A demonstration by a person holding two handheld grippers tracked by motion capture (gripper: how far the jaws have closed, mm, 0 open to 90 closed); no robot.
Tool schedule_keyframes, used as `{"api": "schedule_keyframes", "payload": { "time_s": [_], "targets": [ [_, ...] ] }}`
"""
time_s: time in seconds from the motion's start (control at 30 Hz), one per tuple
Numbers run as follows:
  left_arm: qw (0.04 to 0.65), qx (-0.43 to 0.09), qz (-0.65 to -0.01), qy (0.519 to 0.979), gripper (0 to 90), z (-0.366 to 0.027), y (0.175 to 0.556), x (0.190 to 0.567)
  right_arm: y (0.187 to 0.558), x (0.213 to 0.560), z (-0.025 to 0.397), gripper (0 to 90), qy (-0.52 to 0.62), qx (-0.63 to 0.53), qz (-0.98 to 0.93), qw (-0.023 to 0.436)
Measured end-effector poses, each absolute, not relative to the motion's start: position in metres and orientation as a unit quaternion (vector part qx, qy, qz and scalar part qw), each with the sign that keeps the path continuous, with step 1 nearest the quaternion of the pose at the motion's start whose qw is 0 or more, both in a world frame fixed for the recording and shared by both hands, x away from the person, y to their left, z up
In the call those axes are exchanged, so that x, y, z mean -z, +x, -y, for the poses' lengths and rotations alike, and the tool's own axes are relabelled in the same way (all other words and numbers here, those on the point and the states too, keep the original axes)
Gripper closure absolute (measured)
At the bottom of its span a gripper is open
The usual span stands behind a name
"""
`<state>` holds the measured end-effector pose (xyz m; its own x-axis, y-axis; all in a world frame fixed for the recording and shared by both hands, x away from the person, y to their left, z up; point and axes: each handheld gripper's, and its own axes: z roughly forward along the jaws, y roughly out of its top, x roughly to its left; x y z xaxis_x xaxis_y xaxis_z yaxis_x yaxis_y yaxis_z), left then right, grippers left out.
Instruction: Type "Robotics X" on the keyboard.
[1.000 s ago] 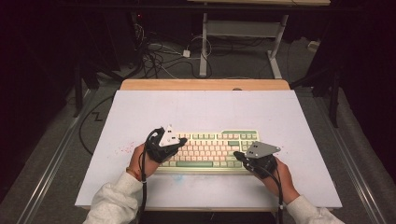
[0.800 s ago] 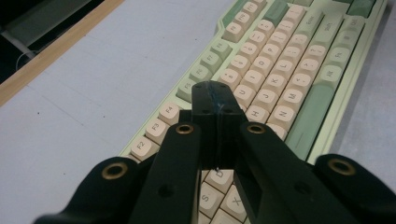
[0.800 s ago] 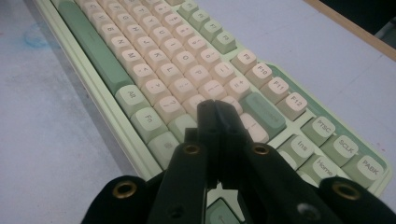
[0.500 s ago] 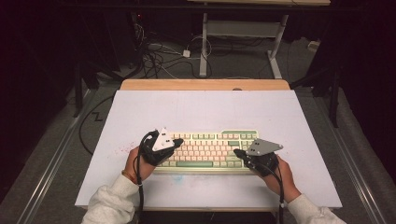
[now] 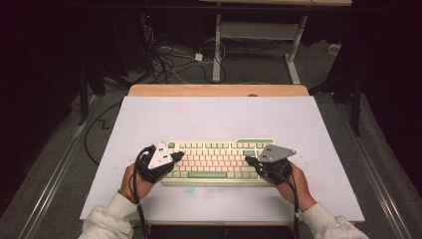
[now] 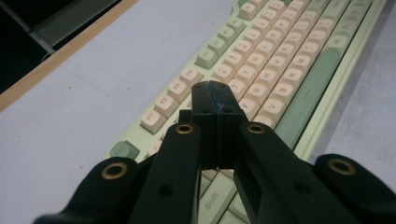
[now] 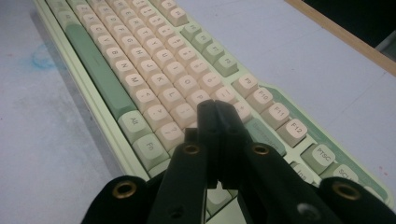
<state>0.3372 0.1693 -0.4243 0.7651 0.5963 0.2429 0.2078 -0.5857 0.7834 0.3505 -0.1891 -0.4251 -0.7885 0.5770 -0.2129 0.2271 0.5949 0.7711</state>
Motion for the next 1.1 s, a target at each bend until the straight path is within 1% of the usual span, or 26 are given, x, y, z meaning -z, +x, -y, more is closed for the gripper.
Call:
{"api": "schedule_keyframes", "payload": {
  "time_s": [0.2, 0.57, 1.1],
  "targets": [
    [0.394, -0.253, -0.247, 0.848, 87.7, -0.183, 0.333, 0.429, 0.354, 0.425, 0.188, 90.0, 0.238, -0.389, -0.861, 0.226],
    [0.382, -0.252, -0.258, 0.851, 87.5, -0.196, 0.328, 0.437, 0.36, 0.424, 0.185, 90.0, 0.237, -0.386, -0.863, 0.224],
    [0.378, -0.248, -0.263, 0.852, 87.5, -0.203, 0.32, 0.443, 0.371, 0.424, 0.171, 90.0, 0.229, -0.376, -0.872, 0.214]
  ]
}}
